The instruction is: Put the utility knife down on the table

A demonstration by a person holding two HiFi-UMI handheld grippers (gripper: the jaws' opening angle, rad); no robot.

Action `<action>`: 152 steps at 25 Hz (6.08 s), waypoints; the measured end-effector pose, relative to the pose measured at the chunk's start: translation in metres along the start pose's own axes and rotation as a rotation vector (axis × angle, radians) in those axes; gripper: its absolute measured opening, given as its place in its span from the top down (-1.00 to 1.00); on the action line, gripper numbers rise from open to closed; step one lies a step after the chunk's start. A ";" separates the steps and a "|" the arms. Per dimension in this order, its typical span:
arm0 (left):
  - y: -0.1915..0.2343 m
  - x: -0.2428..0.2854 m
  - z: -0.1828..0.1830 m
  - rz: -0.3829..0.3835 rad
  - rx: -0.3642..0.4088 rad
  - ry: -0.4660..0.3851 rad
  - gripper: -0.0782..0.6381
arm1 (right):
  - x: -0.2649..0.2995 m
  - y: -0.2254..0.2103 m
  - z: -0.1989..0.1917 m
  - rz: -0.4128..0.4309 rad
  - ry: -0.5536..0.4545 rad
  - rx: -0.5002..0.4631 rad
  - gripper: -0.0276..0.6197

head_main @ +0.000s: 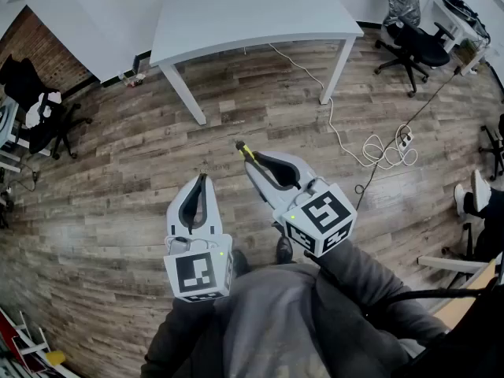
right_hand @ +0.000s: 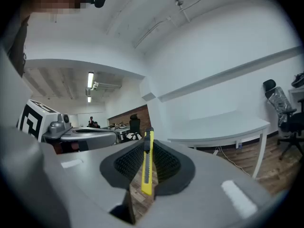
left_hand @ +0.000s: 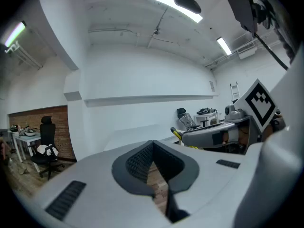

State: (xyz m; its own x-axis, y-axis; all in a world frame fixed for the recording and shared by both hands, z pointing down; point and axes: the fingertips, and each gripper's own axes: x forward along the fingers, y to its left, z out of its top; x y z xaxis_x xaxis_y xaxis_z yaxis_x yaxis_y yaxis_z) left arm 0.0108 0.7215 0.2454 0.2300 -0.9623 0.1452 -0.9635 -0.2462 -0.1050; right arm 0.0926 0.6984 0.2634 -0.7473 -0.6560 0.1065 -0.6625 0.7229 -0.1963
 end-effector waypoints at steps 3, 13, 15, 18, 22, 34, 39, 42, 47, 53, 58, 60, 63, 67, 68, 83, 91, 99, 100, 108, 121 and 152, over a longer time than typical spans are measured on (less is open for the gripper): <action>-0.004 0.004 0.006 0.008 -0.002 0.003 0.77 | -0.003 -0.006 0.001 0.000 -0.004 0.001 0.73; -0.024 0.007 0.004 0.010 0.005 0.003 0.77 | -0.017 -0.014 0.003 0.024 -0.018 0.011 0.73; -0.029 0.005 0.001 0.008 0.009 0.017 0.77 | -0.020 -0.015 0.002 0.033 -0.011 0.016 0.73; -0.034 0.000 -0.004 0.009 0.012 0.052 0.77 | -0.022 -0.014 -0.001 0.053 -0.006 0.021 0.73; -0.024 0.001 -0.017 0.030 -0.003 0.086 0.77 | -0.009 -0.010 -0.003 0.078 0.001 0.024 0.73; 0.051 0.060 -0.020 0.000 -0.045 0.062 0.77 | 0.071 -0.021 0.004 0.042 0.043 0.001 0.73; 0.084 0.090 -0.027 -0.025 -0.062 0.065 0.77 | 0.112 -0.026 0.001 0.024 0.065 0.002 0.73; 0.104 0.104 -0.030 -0.026 -0.081 0.052 0.77 | 0.132 -0.028 0.001 0.011 0.072 0.004 0.73; 0.125 0.119 -0.035 -0.054 -0.094 0.063 0.77 | 0.160 -0.027 0.003 -0.009 0.078 0.008 0.73; 0.133 0.131 -0.037 -0.088 -0.111 0.067 0.78 | 0.178 -0.029 0.006 -0.027 0.093 -0.002 0.73; 0.132 0.146 -0.034 -0.093 -0.105 0.074 0.77 | 0.184 -0.039 0.014 -0.029 0.082 0.008 0.73; 0.127 0.156 -0.033 -0.102 -0.090 0.091 0.77 | 0.186 -0.050 0.015 -0.027 0.079 0.016 0.73; 0.120 0.174 -0.031 -0.099 -0.074 0.103 0.77 | 0.189 -0.069 0.014 -0.020 0.078 0.029 0.73; 0.111 0.196 -0.025 -0.089 -0.059 0.113 0.77 | 0.191 -0.094 0.018 -0.007 0.070 0.047 0.73; 0.108 0.201 -0.024 -0.085 -0.057 0.116 0.77 | 0.191 -0.100 0.018 -0.003 0.069 0.051 0.73; 0.062 0.249 -0.010 -0.046 -0.007 0.144 0.77 | 0.179 -0.168 0.028 0.045 0.048 0.084 0.73; 0.063 0.264 -0.009 -0.045 0.000 0.160 0.77 | 0.186 -0.182 0.028 0.047 0.047 0.098 0.73; 0.083 0.295 -0.015 -0.060 -0.033 0.153 0.77 | 0.216 -0.198 0.029 0.029 0.070 0.077 0.73; 0.088 0.300 -0.016 -0.063 -0.038 0.151 0.77 | 0.222 -0.200 0.029 0.026 0.075 0.075 0.73; 0.134 0.338 -0.026 -0.073 -0.063 0.166 0.77 | 0.282 -0.208 0.024 0.021 0.110 0.086 0.73; 0.225 0.391 -0.035 -0.081 -0.115 0.149 0.77 | 0.389 -0.206 0.037 0.015 0.136 0.058 0.73; 0.196 0.546 -0.020 -0.069 -0.059 0.200 0.77 | 0.434 -0.350 0.057 0.048 0.126 0.121 0.73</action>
State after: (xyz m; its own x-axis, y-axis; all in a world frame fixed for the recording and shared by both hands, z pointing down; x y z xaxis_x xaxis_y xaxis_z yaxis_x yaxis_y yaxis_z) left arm -0.0552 0.1498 0.3234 0.2693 -0.9000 0.3428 -0.9542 -0.2974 -0.0311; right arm 0.0032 0.1478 0.3229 -0.7834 -0.5836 0.2138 -0.6207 0.7162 -0.3191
